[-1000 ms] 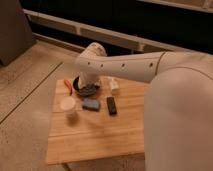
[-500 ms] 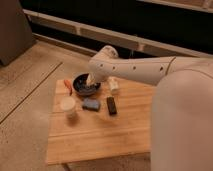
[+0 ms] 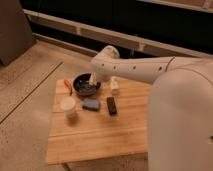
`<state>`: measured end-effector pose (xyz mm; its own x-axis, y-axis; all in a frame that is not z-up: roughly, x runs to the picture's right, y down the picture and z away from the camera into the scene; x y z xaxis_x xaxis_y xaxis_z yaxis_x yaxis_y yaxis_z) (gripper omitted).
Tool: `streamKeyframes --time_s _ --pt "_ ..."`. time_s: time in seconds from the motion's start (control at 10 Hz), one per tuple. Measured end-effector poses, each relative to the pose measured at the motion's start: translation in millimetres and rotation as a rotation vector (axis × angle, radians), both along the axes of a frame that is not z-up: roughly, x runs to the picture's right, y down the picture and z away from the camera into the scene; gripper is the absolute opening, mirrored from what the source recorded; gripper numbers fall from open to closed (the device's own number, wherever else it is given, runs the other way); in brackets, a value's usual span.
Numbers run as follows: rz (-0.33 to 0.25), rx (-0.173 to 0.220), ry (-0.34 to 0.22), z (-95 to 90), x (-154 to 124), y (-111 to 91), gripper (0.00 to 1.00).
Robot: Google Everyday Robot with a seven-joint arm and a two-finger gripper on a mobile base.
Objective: Pick up the ceramic bowl
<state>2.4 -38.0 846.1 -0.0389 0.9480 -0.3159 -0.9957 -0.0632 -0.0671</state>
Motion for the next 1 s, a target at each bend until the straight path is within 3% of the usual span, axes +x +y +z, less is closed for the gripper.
streamKeyframes --time_s 0.2,0.4,0.7,1.0 --pt "0.058 -0.034 0.055 26.4 23.8 -0.2 0.65" --pt "0.091 -0.064 0.072 49.6 31.0 -0.8 0.65" --pt "0.092 -0.120 0.023 93.0 3.7 -0.6 0.65" --pt "0.014 -0.175 -0.032 120.4 -36.6 6.9 0.65"
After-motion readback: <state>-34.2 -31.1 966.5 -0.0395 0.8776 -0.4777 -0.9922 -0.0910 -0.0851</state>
